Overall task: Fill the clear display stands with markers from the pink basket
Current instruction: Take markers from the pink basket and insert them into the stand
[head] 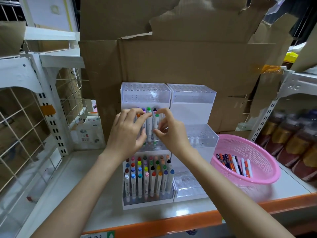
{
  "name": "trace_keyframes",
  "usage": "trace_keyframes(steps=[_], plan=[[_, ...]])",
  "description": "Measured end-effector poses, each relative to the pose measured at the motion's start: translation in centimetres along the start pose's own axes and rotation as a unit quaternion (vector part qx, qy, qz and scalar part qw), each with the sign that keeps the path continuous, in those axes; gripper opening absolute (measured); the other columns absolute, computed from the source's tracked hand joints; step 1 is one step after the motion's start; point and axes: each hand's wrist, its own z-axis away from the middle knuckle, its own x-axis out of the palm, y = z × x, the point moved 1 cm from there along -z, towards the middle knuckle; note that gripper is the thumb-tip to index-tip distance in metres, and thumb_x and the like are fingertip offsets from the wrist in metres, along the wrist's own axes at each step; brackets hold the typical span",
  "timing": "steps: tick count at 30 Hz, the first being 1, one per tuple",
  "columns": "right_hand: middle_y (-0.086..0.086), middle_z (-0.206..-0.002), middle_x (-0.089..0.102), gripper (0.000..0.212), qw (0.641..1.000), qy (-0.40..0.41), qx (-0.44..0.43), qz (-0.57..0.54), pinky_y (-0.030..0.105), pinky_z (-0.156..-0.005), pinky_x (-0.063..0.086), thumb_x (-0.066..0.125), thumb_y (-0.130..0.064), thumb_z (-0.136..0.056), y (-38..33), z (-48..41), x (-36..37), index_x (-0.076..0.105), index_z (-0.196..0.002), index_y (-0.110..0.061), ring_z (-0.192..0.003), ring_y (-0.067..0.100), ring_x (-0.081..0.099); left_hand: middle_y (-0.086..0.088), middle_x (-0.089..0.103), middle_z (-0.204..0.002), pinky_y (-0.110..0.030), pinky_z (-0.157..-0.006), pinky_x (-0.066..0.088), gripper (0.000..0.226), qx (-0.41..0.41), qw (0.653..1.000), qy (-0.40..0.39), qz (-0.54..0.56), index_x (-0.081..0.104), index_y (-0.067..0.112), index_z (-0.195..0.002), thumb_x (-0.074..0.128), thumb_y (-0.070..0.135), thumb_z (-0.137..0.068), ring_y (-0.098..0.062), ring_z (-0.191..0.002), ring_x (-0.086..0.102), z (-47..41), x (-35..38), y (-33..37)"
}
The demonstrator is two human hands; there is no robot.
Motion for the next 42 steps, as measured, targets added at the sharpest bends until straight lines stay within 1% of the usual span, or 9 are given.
trace_keyframes(steps=[11,14,18,21,25,31,36,39,42], plan=[[-0.001,-0.084,0.056,0.049,0.999,-0.021,-0.021,0.031,0.042,-0.063,0.054,0.071,-0.016,-0.085,-0.1,-0.2,-0.3,0.046,-0.127,-0.019,-0.069,0.019,0.058,-0.010,0.055,-0.113,-0.040,-0.087,0.044,0.052,-0.006,0.999,-0.027,-0.017,0.059,0.013,-0.125,0.072,0.016,-0.074,-0.025,-0.108,0.045,-0.2,-0.4,0.1],[-0.003,-0.090,0.057,0.052,0.998,-0.032,-0.021,0.041,0.040,-0.065,0.055,0.069,-0.020,-0.087,-0.1,-0.1,-0.9,0.044,-0.132,-0.021,-0.076,0.017,0.059,-0.008,0.054,-0.113,-0.040,-0.087,0.044,0.049,-0.009,0.999,-0.037,-0.020,0.059,0.013,-0.122,0.073,0.020,-0.076,-0.024,-0.108,0.046,-0.5,-0.5,0.3],[-0.006,-0.097,0.060,0.053,0.995,-0.013,-0.036,0.089,0.034,-0.060,0.050,0.065,-0.028,-0.090,0.2,0.6,-2.7,0.042,-0.137,-0.026,-0.080,0.016,0.058,-0.008,0.054,-0.115,-0.040,-0.092,0.043,0.048,-0.019,0.998,-0.046,-0.034,0.057,0.013,-0.123,0.070,0.028,-0.079,-0.026,-0.110,0.049,-1.2,-0.4,1.4],[-0.005,-0.105,0.062,0.052,0.992,0.004,-0.031,0.119,0.033,-0.062,0.048,0.064,-0.032,-0.090,1.1,1.1,-4.2,0.045,-0.138,-0.027,-0.094,0.018,0.060,-0.009,0.054,-0.116,-0.043,-0.093,0.043,0.051,-0.004,0.998,-0.052,-0.047,0.055,0.014,-0.125,0.069,0.033,-0.080,-0.028,-0.109,0.050,-2.3,-0.1,3.1],[0.003,-0.118,0.061,0.054,0.985,0.002,-0.016,0.171,0.038,-0.070,0.050,0.066,-0.035,-0.089,3.3,1.9,-6.7,0.049,-0.138,-0.019,-0.107,0.027,0.057,-0.011,0.055,-0.118,-0.044,-0.092,0.043,0.054,0.015,0.997,-0.067,-0.030,0.056,0.012,-0.125,0.071,0.033,-0.078,-0.030,-0.109,0.052,-4.1,1.5,6.2],[0.003,-0.120,0.059,0.053,0.961,-0.006,0.040,0.273,0.039,-0.076,0.048,0.065,-0.042,-0.085,7.7,4.5,-12.4,0.054,-0.132,-0.021,-0.104,0.028,0.056,-0.012,0.058,-0.115,-0.041,-0.090,0.045,0.048,0.070,0.993,-0.092,0.031,0.060,0.009,-0.118,0.072,0.026,-0.074,-0.032,-0.109,0.055,-6.4,5.5,12.5],[0.002,-0.134,0.052,0.060,0.941,-0.053,0.128,0.307,0.037,-0.091,0.044,0.041,-0.057,-0.088,11.7,7.2,-17.1,0.048,-0.139,-0.026,-0.119,0.024,0.049,-0.009,0.058,-0.110,-0.034,-0.091,0.038,0.049,0.106,0.984,-0.105,0.095,0.061,0.011,-0.113,0.075,0.025,-0.068,-0.028,-0.105,0.054,-7.9,9.4,18.3],[0.000,-0.137,0.051,0.075,0.931,-0.084,0.173,0.311,0.039,-0.095,0.045,0.022,-0.064,-0.080,14.6,8.9,-18.6,0.046,-0.140,-0.027,-0.124,0.022,0.047,-0.010,0.058,-0.109,-0.037,-0.091,0.044,0.049,0.125,0.976,-0.133,0.116,0.061,0.009,-0.113,0.073,0.025,-0.068,-0.029,-0.105,0.055,-8.2,11.9,21.4],[0.000,-0.138,0.050,0.073,0.916,-0.123,0.206,0.321,0.038,-0.097,0.043,0.023,-0.063,-0.081,17.4,10.5,-19.5,0.043,-0.142,-0.028,-0.126,0.022,0.046,-0.009,0.057,-0.109,-0.038,-0.093,0.046,0.048,0.139,0.968,-0.154,0.138,0.061,0.008,-0.113,0.071,0.026,-0.069,-0.028,-0.104,0.055,-8.3,14.5,23.6]])
